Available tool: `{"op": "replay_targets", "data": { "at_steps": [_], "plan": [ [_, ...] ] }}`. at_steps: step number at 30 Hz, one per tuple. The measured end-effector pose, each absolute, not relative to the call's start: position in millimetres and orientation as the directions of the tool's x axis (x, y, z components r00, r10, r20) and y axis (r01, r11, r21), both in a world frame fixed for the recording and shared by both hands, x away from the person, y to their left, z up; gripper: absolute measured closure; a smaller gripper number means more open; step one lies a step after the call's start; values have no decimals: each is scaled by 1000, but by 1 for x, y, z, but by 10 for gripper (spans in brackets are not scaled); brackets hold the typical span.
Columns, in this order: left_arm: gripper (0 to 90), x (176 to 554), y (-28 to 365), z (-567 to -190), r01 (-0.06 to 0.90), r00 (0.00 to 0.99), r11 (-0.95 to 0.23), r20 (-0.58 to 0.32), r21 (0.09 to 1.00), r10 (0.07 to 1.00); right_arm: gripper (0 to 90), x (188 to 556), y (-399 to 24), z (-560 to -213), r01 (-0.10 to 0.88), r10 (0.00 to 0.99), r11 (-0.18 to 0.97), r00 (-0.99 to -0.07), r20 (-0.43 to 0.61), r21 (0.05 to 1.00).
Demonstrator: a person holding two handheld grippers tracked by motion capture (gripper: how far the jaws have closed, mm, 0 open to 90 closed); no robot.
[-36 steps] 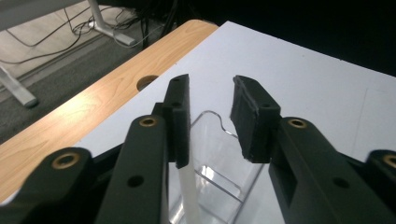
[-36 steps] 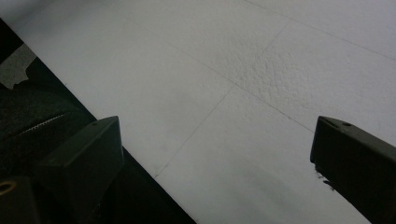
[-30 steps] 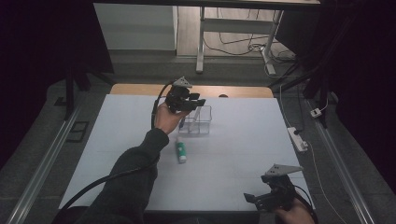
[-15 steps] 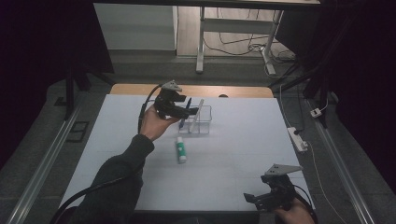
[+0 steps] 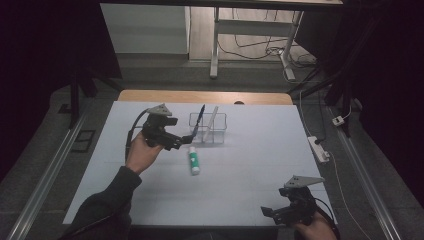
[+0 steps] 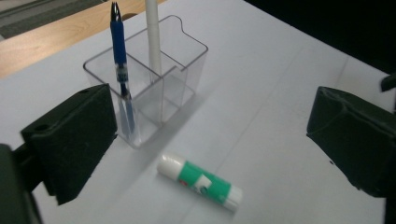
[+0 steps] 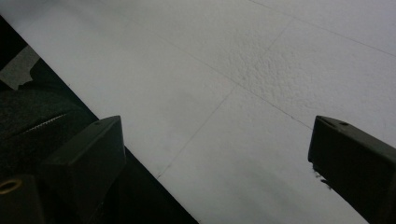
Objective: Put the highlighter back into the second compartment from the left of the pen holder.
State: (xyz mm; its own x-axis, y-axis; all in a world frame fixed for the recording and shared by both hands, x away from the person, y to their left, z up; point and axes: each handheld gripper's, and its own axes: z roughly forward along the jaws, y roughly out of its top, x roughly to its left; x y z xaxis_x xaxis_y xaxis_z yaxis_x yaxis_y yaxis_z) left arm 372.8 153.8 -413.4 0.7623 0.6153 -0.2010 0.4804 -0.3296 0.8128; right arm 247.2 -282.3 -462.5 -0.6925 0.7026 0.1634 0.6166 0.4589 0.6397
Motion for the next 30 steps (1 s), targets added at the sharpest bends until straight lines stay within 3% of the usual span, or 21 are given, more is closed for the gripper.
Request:
{"op": "replay_targets", "data": {
  "at_steps": [11,22,30],
  "plan": [
    [6,306,208,-428,505,746,-253,-270,825,608,22,247,-283,-462,616,699,452,-694,173,645],
    [0,228,255,-450,563,660,-193,-297,803,690,21,246,-283,-462,612,701,453,-694,165,649],
    [0,197,268,-470,630,605,-280,-232,725,761,18,246,-282,-461,604,706,460,-693,144,651]
  ]
}}
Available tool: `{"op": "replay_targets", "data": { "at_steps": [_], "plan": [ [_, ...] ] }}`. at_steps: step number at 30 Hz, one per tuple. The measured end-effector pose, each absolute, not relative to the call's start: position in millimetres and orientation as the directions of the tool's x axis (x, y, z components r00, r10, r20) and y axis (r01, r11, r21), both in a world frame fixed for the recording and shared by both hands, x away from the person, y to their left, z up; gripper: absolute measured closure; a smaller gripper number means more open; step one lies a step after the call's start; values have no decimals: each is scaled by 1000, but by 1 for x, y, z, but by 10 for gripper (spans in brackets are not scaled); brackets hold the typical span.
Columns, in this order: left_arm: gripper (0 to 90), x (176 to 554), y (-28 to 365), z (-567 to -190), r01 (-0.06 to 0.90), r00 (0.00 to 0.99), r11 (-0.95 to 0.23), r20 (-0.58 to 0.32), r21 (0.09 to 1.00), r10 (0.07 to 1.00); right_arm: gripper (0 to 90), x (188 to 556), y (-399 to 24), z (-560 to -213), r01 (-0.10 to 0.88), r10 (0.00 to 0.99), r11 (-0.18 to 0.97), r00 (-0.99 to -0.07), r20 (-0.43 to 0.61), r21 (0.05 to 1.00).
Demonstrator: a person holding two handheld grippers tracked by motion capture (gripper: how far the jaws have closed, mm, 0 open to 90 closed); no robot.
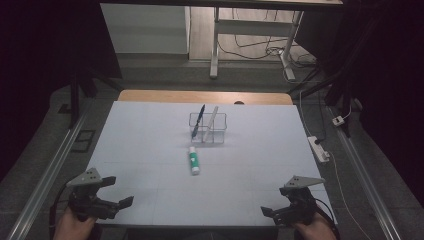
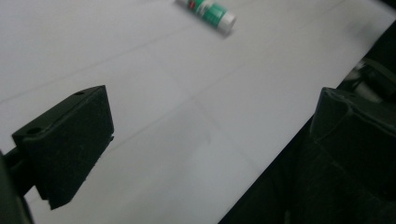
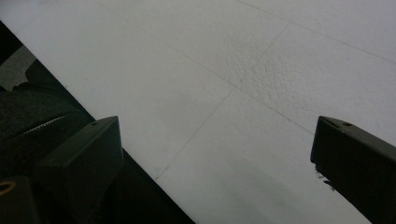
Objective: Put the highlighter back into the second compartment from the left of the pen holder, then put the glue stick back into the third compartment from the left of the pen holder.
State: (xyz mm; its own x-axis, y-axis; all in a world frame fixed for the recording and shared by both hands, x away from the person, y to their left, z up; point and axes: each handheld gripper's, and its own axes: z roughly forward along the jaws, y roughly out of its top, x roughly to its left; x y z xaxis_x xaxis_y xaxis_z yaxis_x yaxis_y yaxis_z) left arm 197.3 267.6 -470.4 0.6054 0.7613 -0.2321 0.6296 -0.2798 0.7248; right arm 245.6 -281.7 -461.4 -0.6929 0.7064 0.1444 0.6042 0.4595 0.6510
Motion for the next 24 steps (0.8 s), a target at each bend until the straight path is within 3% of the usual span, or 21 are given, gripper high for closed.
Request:
{"op": "replay_targets", "data": {
  "at_steps": [6,14,24],
  "plan": [
    [0,197,265,-474,649,596,-310,-212,695,774,15,245,-282,-461,607,714,456,-686,140,651],
    [0,199,275,-476,668,572,-237,-284,705,769,10,239,-284,-456,571,707,433,-695,129,698],
    [0,199,274,-476,669,575,-243,-282,702,768,0,241,-254,-453,491,649,502,-758,66,712]
  ]
}}
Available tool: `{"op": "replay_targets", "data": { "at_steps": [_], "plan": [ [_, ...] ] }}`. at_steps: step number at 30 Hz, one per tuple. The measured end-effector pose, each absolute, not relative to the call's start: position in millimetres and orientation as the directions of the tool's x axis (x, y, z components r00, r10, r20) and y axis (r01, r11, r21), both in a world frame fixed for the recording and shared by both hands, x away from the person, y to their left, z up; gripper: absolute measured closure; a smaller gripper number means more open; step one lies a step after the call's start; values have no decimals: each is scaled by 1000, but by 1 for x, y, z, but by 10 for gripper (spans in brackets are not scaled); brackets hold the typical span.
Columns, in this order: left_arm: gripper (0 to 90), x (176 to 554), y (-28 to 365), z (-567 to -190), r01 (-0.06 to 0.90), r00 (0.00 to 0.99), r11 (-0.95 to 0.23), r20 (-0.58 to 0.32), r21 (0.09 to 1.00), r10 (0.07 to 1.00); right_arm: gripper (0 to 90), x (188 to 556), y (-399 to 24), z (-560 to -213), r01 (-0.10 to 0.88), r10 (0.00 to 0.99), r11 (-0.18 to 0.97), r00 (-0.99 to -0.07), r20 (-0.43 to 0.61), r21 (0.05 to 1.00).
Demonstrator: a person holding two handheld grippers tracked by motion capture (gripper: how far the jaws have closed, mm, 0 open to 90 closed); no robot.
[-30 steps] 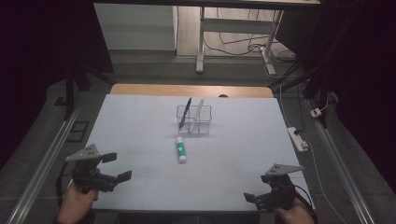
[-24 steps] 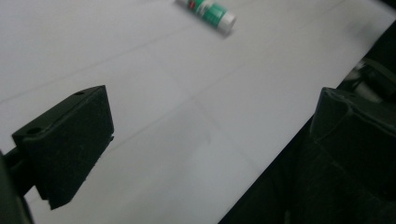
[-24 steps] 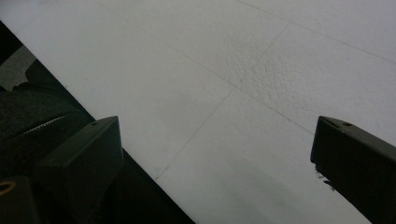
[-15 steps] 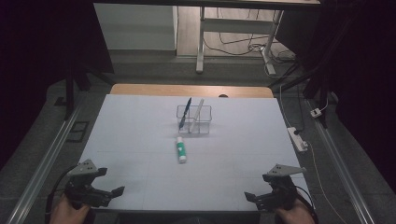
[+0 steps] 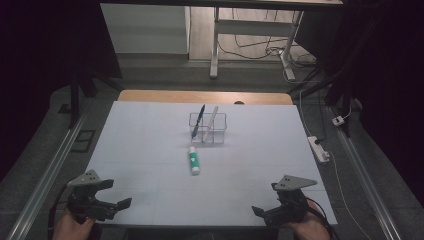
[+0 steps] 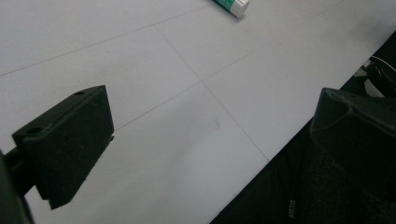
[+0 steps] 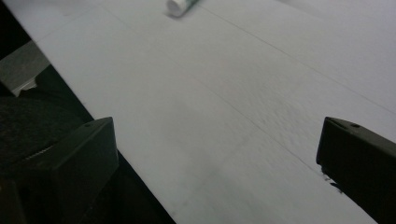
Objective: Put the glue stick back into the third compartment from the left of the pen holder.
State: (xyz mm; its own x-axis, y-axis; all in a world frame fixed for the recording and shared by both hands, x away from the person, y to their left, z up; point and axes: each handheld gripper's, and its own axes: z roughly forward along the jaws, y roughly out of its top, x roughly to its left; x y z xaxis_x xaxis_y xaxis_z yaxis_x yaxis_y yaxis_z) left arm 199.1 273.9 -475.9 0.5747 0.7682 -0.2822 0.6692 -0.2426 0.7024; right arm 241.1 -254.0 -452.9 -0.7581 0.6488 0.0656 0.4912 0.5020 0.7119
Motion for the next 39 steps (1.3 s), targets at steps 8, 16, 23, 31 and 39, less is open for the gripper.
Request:
{"op": "replay_targets", "data": {
  "at_steps": [8,16,23,31,39],
  "plan": [
    [0,199,276,-476,671,567,-226,-293,706,770,0,258,-216,-454,450,567,553,-820,80,701],
    [0,199,274,-476,668,579,-243,-286,703,763,0,278,-180,-460,396,489,565,-867,92,724],
    [2,200,273,-476,668,585,-255,-281,699,761,0,290,-154,-467,367,439,608,-894,87,704],
    [4,200,272,-476,668,589,-264,-278,696,759,0,307,-121,-481,346,420,677,-906,44,650],
    [6,200,272,-477,670,590,-265,-281,693,757,0,326,-94,-500,363,414,703,-908,63,611]
  ]
}}
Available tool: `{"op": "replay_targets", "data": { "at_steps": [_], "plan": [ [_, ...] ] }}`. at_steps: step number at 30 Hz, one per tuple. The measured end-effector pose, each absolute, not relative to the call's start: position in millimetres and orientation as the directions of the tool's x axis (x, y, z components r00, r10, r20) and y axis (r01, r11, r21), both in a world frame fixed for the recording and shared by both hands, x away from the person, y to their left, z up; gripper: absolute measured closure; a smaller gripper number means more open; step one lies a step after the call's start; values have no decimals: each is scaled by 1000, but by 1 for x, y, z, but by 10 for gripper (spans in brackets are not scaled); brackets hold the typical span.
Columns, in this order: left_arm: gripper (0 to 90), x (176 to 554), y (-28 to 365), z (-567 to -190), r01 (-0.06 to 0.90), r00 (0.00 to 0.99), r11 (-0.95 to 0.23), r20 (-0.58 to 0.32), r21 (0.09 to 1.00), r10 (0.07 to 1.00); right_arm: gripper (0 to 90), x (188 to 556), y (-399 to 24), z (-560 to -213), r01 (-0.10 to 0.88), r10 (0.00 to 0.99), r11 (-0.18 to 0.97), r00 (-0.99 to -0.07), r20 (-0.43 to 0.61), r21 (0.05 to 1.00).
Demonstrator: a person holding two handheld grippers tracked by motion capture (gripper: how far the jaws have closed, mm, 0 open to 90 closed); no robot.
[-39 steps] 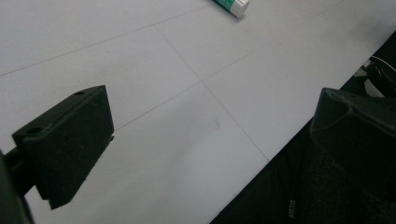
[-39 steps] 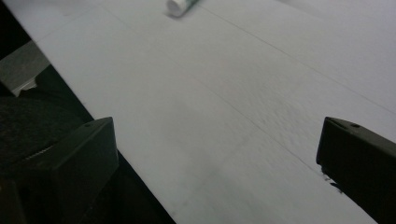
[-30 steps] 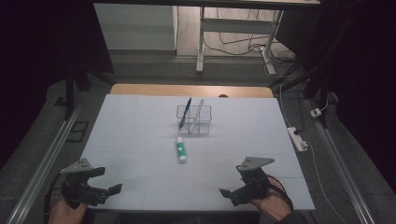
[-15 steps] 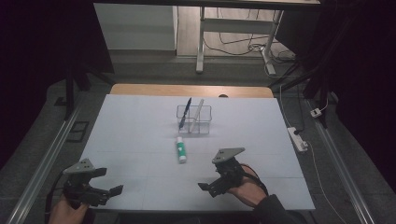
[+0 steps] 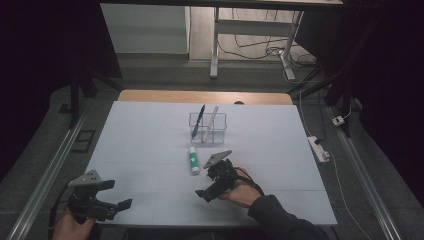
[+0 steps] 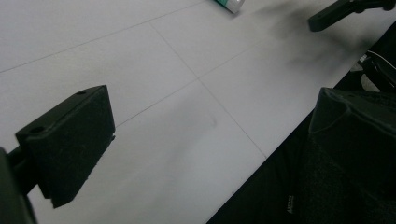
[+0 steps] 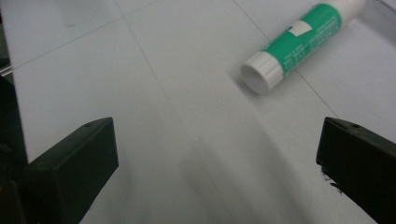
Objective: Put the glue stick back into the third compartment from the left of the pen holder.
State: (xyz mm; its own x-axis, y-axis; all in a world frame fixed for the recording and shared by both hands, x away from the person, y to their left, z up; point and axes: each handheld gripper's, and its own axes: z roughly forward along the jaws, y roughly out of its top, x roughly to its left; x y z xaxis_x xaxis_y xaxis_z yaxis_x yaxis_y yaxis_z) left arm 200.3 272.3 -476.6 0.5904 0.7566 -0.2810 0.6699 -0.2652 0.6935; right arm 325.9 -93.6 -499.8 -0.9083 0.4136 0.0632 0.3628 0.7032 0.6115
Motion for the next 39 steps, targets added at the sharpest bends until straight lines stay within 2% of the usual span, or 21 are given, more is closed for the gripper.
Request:
{"op": "replay_targets", "data": {
  "at_steps": [3,5,15,20,39],
  "plan": [
    [7,200,272,-477,670,591,-266,-281,693,756,9,332,-84,-505,378,419,709,-905,76,595],
    [8,200,272,-477,669,594,-270,-279,692,755,95,335,-80,-508,355,409,724,-911,47,592],
    [13,200,271,-477,667,599,-282,-272,690,753,684,345,-72,-508,384,432,732,-900,52,562],
    [14,200,270,-477,666,601,-287,-268,689,753,899,348,-67,-511,382,434,745,-900,39,547],
    [21,201,268,-477,669,605,-304,-258,679,754,900,367,-79,-513,425,511,734,-859,-19,530]
  ]
}}
